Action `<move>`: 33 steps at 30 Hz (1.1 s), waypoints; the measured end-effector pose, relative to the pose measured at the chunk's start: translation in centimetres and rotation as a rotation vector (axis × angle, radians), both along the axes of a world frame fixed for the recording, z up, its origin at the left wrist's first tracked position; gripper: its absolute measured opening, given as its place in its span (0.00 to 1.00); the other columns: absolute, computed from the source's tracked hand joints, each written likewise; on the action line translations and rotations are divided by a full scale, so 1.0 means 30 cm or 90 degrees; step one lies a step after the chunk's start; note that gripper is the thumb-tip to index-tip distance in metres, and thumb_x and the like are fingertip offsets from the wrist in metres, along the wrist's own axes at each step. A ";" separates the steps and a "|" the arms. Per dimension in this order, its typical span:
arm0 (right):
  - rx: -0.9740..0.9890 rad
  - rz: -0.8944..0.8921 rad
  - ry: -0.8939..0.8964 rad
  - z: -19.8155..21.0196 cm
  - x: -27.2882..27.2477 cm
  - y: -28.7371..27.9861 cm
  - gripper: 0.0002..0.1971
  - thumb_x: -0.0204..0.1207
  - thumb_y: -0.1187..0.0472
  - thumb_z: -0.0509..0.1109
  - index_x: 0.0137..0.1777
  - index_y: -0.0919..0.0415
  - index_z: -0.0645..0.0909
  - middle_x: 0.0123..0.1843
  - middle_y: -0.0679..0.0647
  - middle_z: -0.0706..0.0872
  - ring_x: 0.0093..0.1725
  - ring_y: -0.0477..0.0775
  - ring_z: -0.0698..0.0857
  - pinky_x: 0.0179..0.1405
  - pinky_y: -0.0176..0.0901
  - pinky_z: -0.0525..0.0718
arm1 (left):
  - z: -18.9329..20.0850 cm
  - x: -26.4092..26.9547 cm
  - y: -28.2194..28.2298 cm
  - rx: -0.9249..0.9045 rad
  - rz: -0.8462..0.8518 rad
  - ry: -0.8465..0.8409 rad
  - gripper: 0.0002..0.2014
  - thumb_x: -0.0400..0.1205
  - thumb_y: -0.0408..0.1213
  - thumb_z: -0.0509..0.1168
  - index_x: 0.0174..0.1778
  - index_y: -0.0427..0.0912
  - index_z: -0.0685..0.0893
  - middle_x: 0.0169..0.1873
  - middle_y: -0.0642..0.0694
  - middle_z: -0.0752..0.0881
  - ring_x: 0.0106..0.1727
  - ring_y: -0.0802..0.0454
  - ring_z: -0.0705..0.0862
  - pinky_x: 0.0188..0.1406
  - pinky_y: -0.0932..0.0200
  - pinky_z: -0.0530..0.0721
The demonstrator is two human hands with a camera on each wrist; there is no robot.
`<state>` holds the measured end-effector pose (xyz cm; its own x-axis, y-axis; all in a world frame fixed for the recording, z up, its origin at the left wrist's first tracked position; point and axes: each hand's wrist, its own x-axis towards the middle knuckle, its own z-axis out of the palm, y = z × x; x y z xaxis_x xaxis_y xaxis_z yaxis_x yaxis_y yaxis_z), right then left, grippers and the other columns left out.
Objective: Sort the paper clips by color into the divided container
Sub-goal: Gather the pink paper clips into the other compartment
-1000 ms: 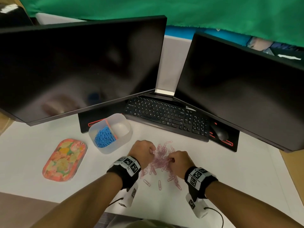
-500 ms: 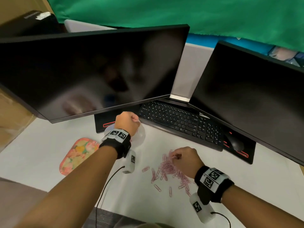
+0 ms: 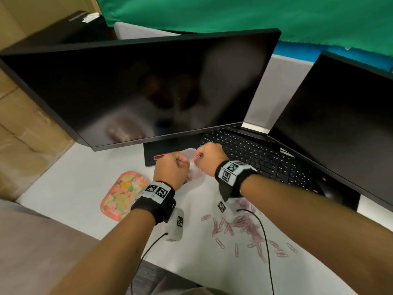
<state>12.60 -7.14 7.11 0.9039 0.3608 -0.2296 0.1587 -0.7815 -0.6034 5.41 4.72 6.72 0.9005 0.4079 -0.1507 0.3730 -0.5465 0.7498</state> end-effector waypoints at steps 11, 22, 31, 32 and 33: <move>0.060 -0.036 -0.005 -0.066 0.003 -0.127 0.12 0.73 0.65 0.67 0.51 0.52 0.88 0.47 0.51 0.90 0.44 0.50 0.87 0.51 0.39 0.85 | -0.145 -0.124 -0.041 0.097 -0.279 0.151 0.07 0.77 0.38 0.66 0.48 0.50 0.86 0.44 0.54 0.87 0.47 0.52 0.84 0.53 0.59 0.83; -0.216 0.064 0.140 -0.287 -0.272 -0.535 0.34 0.80 0.67 0.55 0.84 0.50 0.48 0.86 0.52 0.42 0.85 0.56 0.42 0.84 0.58 0.46 | -0.261 -0.168 -0.226 0.249 -0.517 0.328 0.29 0.75 0.36 0.67 0.73 0.49 0.66 0.66 0.44 0.68 0.63 0.43 0.77 0.61 0.50 0.81; -0.063 0.078 0.123 -0.277 -0.443 -0.615 0.31 0.80 0.66 0.59 0.81 0.48 0.60 0.84 0.48 0.61 0.82 0.49 0.61 0.81 0.44 0.62 | -0.298 -0.181 -0.293 0.209 -0.612 0.273 0.36 0.72 0.38 0.71 0.75 0.53 0.63 0.66 0.44 0.68 0.64 0.41 0.78 0.62 0.49 0.82; -0.067 0.023 0.101 -0.272 -0.452 -0.655 0.32 0.79 0.66 0.60 0.81 0.47 0.59 0.82 0.47 0.63 0.81 0.49 0.63 0.80 0.43 0.64 | -0.301 -0.180 -0.294 0.216 -0.613 0.268 0.41 0.71 0.41 0.73 0.77 0.54 0.59 0.68 0.44 0.66 0.67 0.42 0.76 0.63 0.47 0.81; -0.086 -0.037 0.083 -0.266 -0.462 -0.698 0.33 0.78 0.64 0.61 0.82 0.46 0.57 0.81 0.48 0.63 0.79 0.49 0.65 0.78 0.42 0.67 | -0.303 -0.179 -0.295 0.226 -0.613 0.269 0.48 0.69 0.45 0.76 0.79 0.54 0.54 0.70 0.45 0.63 0.69 0.42 0.73 0.65 0.46 0.80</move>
